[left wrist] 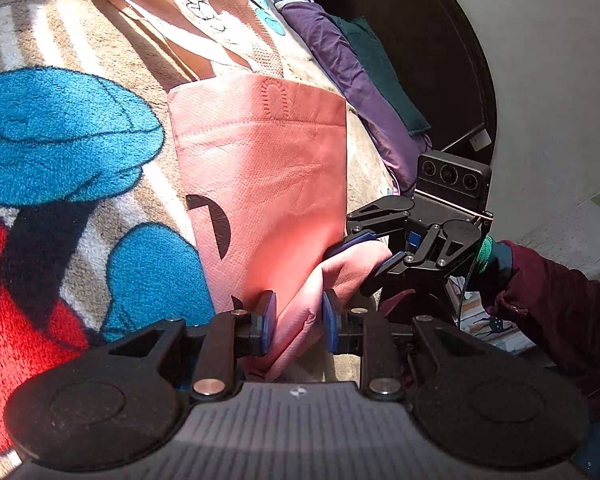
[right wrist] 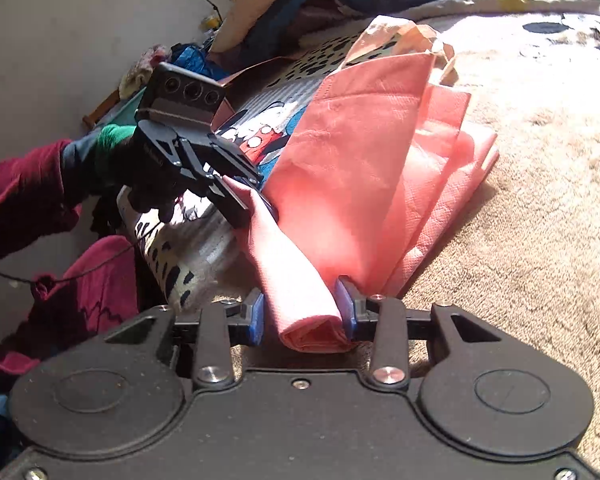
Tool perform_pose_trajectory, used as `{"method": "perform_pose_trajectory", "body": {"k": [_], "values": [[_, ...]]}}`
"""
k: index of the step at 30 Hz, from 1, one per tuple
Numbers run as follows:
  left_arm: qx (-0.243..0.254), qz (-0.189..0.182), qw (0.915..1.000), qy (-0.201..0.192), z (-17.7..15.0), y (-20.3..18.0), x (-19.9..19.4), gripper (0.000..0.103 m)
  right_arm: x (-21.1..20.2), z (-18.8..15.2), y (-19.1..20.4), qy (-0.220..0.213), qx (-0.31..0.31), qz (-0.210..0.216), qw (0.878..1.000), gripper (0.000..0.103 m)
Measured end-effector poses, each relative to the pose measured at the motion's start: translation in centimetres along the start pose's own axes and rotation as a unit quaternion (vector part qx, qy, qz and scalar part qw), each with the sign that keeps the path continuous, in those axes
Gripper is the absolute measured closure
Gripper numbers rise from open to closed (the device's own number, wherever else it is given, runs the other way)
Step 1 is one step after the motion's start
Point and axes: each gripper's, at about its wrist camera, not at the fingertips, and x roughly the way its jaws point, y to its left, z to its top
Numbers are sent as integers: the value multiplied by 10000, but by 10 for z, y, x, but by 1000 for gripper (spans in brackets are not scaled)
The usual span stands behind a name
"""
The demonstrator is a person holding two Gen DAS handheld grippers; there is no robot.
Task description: Fold shopping bag
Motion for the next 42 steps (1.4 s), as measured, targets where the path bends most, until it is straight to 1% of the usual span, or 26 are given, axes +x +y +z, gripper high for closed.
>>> {"method": "perform_pose_trajectory", "body": {"k": [2,4,8,12,14,17,19,20,22,24,27,29,31,32,33,34,36,37,38,39,40,41,42], "values": [[-73,35,9999,-122,-4,0,-1,80,-1,1,-13,-25,623,154,9979,71],[-73,137,9997,-181,-8,-4,-2,81,-4,2,-25,-101,1274,218,9916,73],[76,422,9987,-266,-14,-17,0,81,-6,2,-35,-143,2031,254,9787,74],[308,853,9944,-538,-28,-35,-4,81,-4,7,-39,-50,2330,199,9723,75],[423,1068,9911,-674,-35,-45,-6,81,-1,11,-40,105,2366,159,9714,75],[596,1388,9846,-876,-45,-58,-9,81,5,25,-35,465,2291,-45,9723,76],[710,1600,9794,-1010,-52,-68,-11,81,9,40,-24,783,1984,-358,9763,76],[767,1706,9764,-1076,-55,-72,-12,81,10,45,-20,873,1913,-472,9765,76],[1051,1931,9692,-1114,-57,-81,-6,81,10,48,-18,912,1923,-578,9754,76],[1427,2161,9596,-1096,-56,-89,5,81,8,47,-20,847,1984,-557,9749,76],[1987,2497,9417,-1064,-53,-101,22,81,3,40,-26,673,2154,-441,9732,76],[2355,2715,9274,-1040,-52,-110,33,81,0,35,-30,563,2251,-367,9720,76],[2718,2928,9111,-1014,-51,-118,45,81,-3,31,-32,410,2321,-294,9714,76],[2797,2995,9064,-1025,-49,-119,49,81,-5,26,-33,305,2367,-246,9708,77],[2627,2970,9115,-1095,-47,-115,50,81,-6,19,-35,182,2431,-197,9696,78],[2520,2959,9145,-1121,-45,-112,52,81,-8,13,-35,13,2434,-141,9698,78],[2640,3012,9114,-942,-43,-114,54,81,-15,-1,-36,-371,2406,-26,9699,78],[2718,3005,9104,-835,-41,-114,55,81,-19,-6,-31,-558,2261,-62,9725,78],[2772,2995,9099,-747,-39,-114,55,81,-20,-10,-23,-685,2038,-193,9764,78],[2758,2980,9111,-708,-38,-113,54,81,-22,-13,-7,-820,1621,-519,9820,77],[2727,2969,9127,-673,-37,-112,54,81,-25,-15,15,-985,1056,-963,9848,75],[2696,2959,9141,-645,-36,-110,54,81,-27,-17,35,-1096,445,-1439,9825,68],[2663,2956,9153,-634,-35,-109,54,81,-27,-19,56,-1165,-196,-1932,9740,68]]}}
